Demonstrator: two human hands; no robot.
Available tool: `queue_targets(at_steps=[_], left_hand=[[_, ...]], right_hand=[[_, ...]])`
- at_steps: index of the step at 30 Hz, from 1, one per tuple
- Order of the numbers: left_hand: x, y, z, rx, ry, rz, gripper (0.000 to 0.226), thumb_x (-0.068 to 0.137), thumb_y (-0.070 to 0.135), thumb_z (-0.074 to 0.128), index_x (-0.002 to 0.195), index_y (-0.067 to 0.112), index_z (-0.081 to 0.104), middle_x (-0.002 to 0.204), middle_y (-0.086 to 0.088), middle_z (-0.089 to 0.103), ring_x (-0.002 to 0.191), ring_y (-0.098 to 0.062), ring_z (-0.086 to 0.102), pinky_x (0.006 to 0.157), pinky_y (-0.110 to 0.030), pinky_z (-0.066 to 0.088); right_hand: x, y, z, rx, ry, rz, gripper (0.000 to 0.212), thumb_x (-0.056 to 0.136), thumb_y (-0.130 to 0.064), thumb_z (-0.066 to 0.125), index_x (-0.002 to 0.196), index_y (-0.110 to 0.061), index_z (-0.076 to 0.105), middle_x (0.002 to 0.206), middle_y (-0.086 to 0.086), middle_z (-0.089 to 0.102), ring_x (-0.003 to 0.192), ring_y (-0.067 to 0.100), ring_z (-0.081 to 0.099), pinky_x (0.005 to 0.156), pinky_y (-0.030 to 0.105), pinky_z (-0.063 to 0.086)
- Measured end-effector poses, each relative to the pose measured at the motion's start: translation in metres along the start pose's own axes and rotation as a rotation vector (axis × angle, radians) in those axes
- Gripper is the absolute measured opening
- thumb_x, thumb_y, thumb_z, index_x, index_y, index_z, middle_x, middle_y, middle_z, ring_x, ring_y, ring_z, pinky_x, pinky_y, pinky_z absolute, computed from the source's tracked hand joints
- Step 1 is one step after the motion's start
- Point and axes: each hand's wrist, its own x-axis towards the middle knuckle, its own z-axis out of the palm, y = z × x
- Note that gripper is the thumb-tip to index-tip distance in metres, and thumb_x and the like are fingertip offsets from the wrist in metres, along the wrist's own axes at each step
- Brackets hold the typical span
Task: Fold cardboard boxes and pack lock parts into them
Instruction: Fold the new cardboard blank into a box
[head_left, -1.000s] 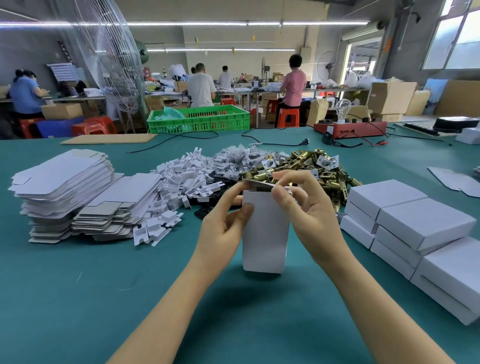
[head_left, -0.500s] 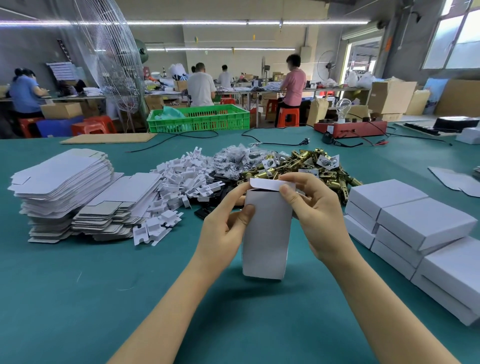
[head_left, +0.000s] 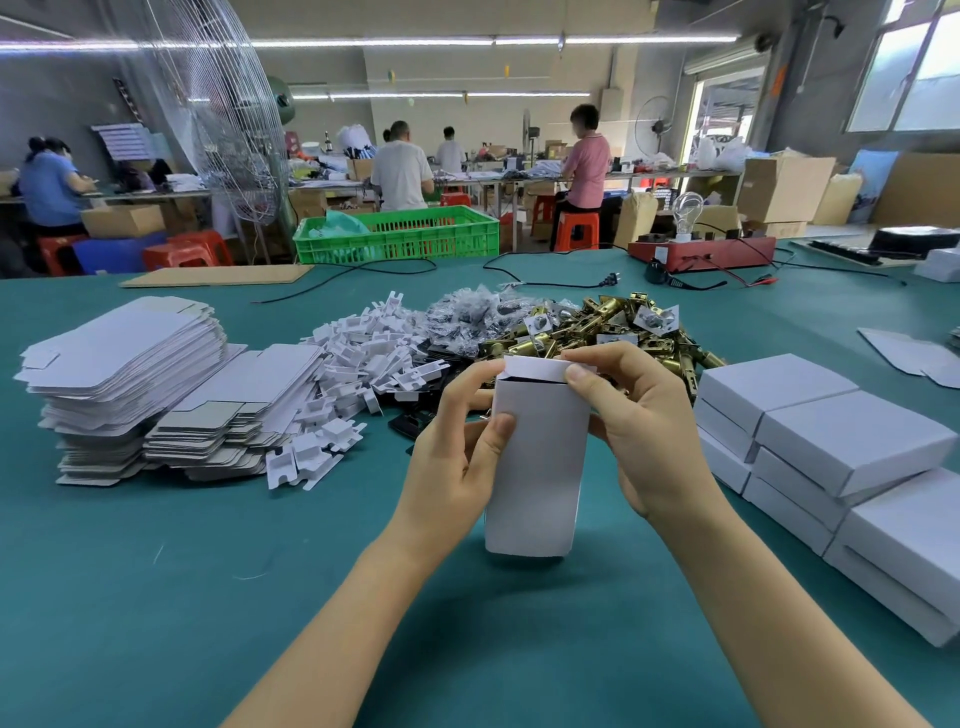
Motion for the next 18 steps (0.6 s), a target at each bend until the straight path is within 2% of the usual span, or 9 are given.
queue_targets(at_steps=[2, 5, 7, 10, 13, 18], left_hand=[[-0.0003, -0.0014, 0.0005, 0.044, -0.005, 0.046, 0.04, 0.098, 0.015, 0.049, 0.127, 0.043, 0.047, 0.111, 0.012, 0.061, 0.086, -0.008, 0.063, 0.071, -0.017, 0.049], [0.0006, -0.0019, 0.0005, 0.078, 0.005, 0.082, 0.045, 0.097, 0.004, 0.05, 0.127, 0.038, 0.048, 0.106, 0.024, 0.058, 0.075, -0.009, 0.055, 0.069, -0.02, 0.047], [0.001, -0.0014, 0.0004, 0.046, -0.003, 0.08, 0.046, 0.098, 0.002, 0.049, 0.127, 0.037, 0.048, 0.109, 0.028, 0.058, 0.08, -0.007, 0.056, 0.072, -0.018, 0.047], [0.0014, 0.001, 0.0003, 0.017, -0.02, 0.067, 0.042, 0.098, 0.006, 0.048, 0.126, 0.037, 0.048, 0.111, 0.031, 0.057, 0.091, -0.004, 0.059, 0.077, -0.013, 0.046], [0.0018, 0.0033, 0.0005, 0.001, -0.028, 0.049, 0.041, 0.098, 0.008, 0.047, 0.124, 0.04, 0.048, 0.108, 0.033, 0.057, 0.089, 0.0, 0.059, 0.074, -0.008, 0.042], [0.0017, 0.003, 0.0023, -0.02, -0.012, -0.002, 0.028, 0.1, 0.021, 0.044, 0.119, 0.04, 0.049, 0.102, 0.034, 0.056, 0.088, 0.002, 0.055, 0.076, -0.009, 0.041]], right_hand=[[-0.0007, 0.0012, 0.0003, -0.018, 0.003, -0.015, 0.017, 0.091, -0.008, 0.062, 0.087, -0.022, 0.07, 0.084, -0.007, 0.066, 0.075, 0.01, 0.058, 0.069, 0.036, 0.047], [-0.0022, 0.0016, 0.0006, -0.048, -0.004, -0.046, 0.016, 0.092, -0.009, 0.061, 0.088, -0.022, 0.068, 0.082, -0.005, 0.066, 0.073, 0.01, 0.058, 0.068, 0.036, 0.046], [-0.0027, 0.001, 0.0002, -0.054, -0.019, -0.061, 0.015, 0.093, -0.009, 0.06, 0.089, -0.022, 0.067, 0.084, 0.0, 0.067, 0.074, 0.011, 0.06, 0.067, 0.036, 0.046], [-0.0028, 0.0013, -0.0014, -0.054, -0.039, -0.072, 0.016, 0.093, -0.009, 0.059, 0.089, -0.022, 0.067, 0.087, 0.004, 0.067, 0.076, 0.013, 0.061, 0.067, 0.038, 0.046], [-0.0025, 0.0013, -0.0033, -0.045, -0.058, -0.081, 0.017, 0.093, -0.008, 0.06, 0.089, -0.022, 0.068, 0.09, 0.006, 0.069, 0.078, 0.016, 0.063, 0.068, 0.039, 0.048], [-0.0024, 0.0003, -0.005, -0.043, -0.107, -0.092, 0.021, 0.092, -0.009, 0.06, 0.088, -0.028, 0.07, 0.093, 0.004, 0.07, 0.081, 0.016, 0.065, 0.071, 0.037, 0.052]])
